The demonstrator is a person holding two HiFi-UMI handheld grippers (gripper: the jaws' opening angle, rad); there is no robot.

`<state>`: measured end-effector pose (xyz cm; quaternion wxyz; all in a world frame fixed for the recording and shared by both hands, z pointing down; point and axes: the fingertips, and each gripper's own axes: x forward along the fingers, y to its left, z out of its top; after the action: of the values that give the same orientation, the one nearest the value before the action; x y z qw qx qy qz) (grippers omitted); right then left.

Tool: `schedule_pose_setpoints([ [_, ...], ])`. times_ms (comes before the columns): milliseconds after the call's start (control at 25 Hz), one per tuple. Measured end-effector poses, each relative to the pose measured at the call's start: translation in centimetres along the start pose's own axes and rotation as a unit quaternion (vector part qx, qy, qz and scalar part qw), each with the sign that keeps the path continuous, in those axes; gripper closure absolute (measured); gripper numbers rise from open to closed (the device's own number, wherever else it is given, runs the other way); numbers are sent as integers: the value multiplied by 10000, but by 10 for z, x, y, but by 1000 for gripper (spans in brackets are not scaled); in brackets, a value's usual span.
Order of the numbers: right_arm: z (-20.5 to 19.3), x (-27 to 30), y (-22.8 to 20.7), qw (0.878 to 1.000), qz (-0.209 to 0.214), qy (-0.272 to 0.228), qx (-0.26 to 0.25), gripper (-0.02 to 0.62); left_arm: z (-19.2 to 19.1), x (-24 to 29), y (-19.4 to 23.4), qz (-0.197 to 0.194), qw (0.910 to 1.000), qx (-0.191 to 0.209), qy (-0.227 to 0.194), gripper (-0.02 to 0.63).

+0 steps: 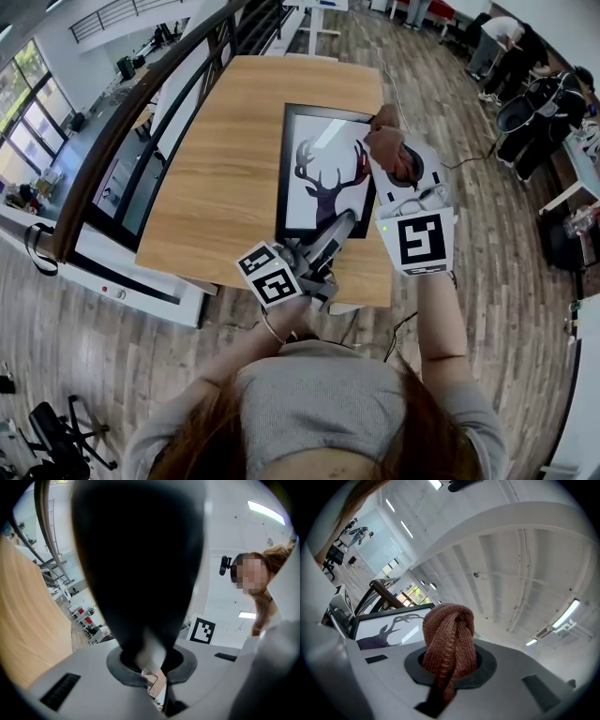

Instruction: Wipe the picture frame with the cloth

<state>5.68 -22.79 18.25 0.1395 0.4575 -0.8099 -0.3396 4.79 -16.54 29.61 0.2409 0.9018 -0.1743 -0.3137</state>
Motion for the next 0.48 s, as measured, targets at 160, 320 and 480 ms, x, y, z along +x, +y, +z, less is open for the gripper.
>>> schedule_pose_setpoints([
  [160, -8, -9, 21, 9991, 361, 193, -96, 549, -2, 0, 4, -15, 9999, -112, -32, 577],
  [320, -14, -21, 42, 9970, 715, 253, -165, 549, -2, 1, 3, -34, 9999, -152, -56, 577],
  [480, -22, -35, 61, 9945, 979, 360, 4, 549, -1, 0, 4, -15, 9998, -194, -108, 577],
])
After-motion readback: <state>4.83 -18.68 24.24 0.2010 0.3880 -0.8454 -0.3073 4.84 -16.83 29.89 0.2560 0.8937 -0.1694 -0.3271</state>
